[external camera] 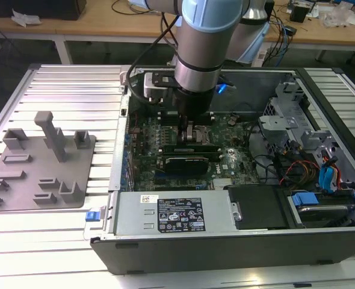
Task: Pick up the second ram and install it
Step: 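Press down the second ram until it locks into place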
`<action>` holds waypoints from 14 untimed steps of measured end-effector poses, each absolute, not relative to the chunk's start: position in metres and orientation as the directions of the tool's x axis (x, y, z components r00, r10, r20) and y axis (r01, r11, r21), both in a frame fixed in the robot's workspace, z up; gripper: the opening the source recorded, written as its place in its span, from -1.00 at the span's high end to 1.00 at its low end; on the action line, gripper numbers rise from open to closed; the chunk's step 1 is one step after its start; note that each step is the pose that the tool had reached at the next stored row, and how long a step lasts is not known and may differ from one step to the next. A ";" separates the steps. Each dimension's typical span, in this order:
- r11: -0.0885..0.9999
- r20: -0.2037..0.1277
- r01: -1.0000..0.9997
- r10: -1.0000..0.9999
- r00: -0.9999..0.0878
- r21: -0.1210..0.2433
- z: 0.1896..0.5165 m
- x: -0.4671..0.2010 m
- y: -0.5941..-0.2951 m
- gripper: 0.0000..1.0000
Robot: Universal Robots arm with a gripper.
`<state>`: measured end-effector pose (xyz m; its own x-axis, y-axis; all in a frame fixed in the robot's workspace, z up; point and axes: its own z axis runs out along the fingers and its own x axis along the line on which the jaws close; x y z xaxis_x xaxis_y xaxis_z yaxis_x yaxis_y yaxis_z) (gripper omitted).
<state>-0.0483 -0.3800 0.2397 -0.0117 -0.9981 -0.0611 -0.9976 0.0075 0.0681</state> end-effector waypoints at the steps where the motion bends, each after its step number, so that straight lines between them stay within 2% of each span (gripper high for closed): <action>1: 0.008 -0.061 -0.998 -0.998 -0.012 0.068 0.240 -0.048 -0.380 0.84; 14: 0.008 -0.061 -0.998 -0.998 -0.012 0.068 0.235 -0.047 -0.381 0.84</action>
